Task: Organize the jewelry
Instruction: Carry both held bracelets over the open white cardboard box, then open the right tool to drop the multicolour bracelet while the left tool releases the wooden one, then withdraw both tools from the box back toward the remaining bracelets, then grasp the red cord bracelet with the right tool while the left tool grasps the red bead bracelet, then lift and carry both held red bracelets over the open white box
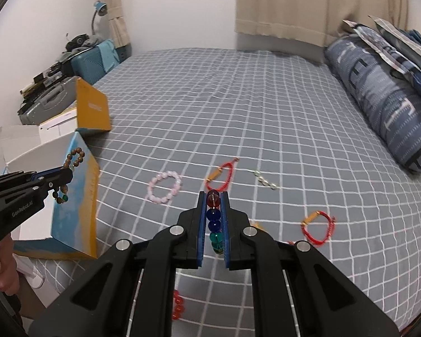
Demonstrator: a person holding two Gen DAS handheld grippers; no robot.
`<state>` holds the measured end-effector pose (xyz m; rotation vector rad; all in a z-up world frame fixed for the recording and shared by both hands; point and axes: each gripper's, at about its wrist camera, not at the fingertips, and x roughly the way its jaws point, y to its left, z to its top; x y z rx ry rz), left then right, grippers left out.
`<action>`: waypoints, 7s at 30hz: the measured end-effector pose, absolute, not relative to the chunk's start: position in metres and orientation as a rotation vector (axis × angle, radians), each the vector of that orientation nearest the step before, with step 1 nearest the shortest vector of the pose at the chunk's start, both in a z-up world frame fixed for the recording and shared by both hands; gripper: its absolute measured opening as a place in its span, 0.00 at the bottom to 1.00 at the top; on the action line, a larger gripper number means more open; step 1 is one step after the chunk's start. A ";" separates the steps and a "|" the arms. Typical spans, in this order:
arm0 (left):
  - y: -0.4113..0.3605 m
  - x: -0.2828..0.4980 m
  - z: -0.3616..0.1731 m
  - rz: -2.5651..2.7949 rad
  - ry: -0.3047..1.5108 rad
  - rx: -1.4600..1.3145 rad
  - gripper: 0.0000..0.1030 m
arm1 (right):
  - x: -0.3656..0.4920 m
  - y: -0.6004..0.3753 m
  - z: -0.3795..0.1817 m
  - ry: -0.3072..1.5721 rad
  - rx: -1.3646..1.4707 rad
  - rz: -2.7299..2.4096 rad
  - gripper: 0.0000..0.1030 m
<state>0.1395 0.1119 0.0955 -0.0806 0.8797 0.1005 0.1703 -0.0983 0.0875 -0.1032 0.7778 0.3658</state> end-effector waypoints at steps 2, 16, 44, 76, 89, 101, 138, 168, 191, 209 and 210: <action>0.120 0.136 0.098 0.119 0.878 -0.087 0.07 | 0.171 -0.088 0.090 0.773 -0.108 0.385 0.09; 0.203 0.096 0.117 0.287 0.848 -0.146 0.07 | 0.165 0.007 0.120 0.719 -0.181 0.545 0.09; 0.329 0.011 0.059 0.521 0.934 -0.322 0.07 | 0.118 0.178 0.065 0.851 -0.281 0.783 0.09; 0.330 -0.002 0.047 0.576 0.960 -0.333 0.62 | 0.107 0.188 0.046 0.918 -0.311 0.793 0.60; 0.321 -0.017 0.063 0.633 0.885 -0.322 0.94 | 0.097 0.178 0.063 0.834 -0.301 0.815 0.93; 0.296 -0.011 0.072 0.566 0.858 -0.296 0.94 | 0.107 0.134 0.088 0.755 -0.244 0.746 0.93; 0.036 0.118 0.023 0.025 0.973 -0.093 0.94 | 0.233 -0.169 0.069 0.847 -0.040 0.276 0.93; 0.026 0.100 -0.065 0.006 1.073 -0.082 0.83 | 0.298 -0.234 -0.065 1.127 -0.054 0.084 0.63; 0.029 0.096 -0.055 -0.032 1.086 -0.069 0.12 | 0.296 -0.232 -0.065 1.148 -0.071 0.058 0.11; 0.026 0.099 -0.035 -0.066 1.077 -0.085 0.12 | 0.284 -0.239 -0.050 1.123 -0.055 0.043 0.11; 0.028 0.100 -0.035 -0.070 1.079 -0.090 0.12 | 0.283 -0.240 -0.048 1.118 -0.055 0.040 0.11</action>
